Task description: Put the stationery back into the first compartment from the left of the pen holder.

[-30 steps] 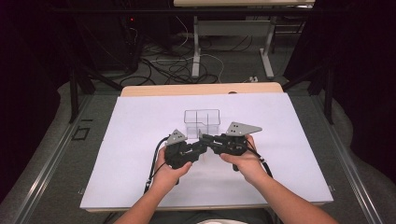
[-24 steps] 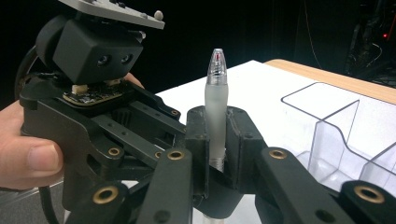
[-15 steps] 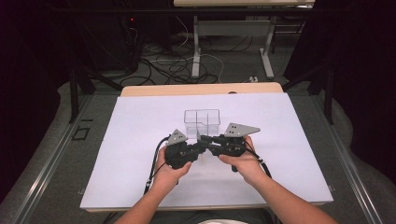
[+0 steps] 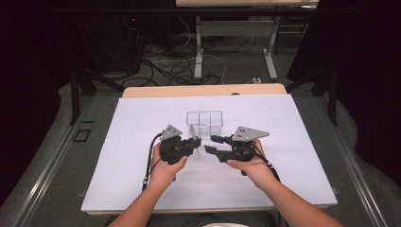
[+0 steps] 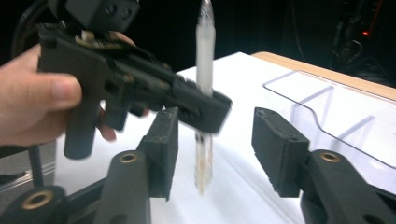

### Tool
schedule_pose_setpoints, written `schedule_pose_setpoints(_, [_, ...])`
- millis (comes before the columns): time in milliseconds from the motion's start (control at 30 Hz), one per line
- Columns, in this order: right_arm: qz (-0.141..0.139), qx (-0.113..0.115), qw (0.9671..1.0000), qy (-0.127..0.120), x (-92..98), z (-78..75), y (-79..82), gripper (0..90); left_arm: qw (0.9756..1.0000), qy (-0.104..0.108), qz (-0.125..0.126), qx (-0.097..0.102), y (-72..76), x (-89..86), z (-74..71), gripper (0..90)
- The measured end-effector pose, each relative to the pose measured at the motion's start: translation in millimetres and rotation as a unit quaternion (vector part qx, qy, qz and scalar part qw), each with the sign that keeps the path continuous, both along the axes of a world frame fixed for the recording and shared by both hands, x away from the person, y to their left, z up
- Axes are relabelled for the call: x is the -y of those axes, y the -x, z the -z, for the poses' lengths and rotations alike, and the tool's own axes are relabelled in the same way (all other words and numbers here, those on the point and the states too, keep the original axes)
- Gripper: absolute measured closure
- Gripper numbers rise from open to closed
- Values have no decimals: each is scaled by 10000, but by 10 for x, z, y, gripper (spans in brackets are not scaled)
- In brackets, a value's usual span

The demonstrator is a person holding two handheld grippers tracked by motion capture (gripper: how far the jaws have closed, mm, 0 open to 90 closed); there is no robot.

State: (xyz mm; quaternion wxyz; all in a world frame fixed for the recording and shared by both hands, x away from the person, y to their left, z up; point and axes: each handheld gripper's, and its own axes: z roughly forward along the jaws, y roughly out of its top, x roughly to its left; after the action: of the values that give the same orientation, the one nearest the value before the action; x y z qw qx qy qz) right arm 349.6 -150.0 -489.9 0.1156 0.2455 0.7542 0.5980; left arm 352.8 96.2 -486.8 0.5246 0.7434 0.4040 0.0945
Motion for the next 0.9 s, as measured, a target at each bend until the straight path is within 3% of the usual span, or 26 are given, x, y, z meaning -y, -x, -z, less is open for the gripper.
schedule_pose_setpoints(100, [171,-22,9998,-40,54,13,-15,367,10000,-35,-31,64,-44,-25,-44,790])
schedule_pose_setpoints(300, [326,-138,9994,64,163,15,-14,260,9998,-69,-138,134,-122,-58,-145,790])
schedule_pose_setpoints(433, [544,-163,9980,290,230,23,0,174,9996,-60,-194,195,-177,-79,-213,790])
schedule_pose_setpoints(700, [662,-253,9960,550,336,70,21,140,9990,-112,-304,311,-285,-107,-347,790])
schedule_pose_setpoints(900, [889,-255,9936,657,448,155,28,84,9984,-5,-433,353,-383,-100,-462,790])
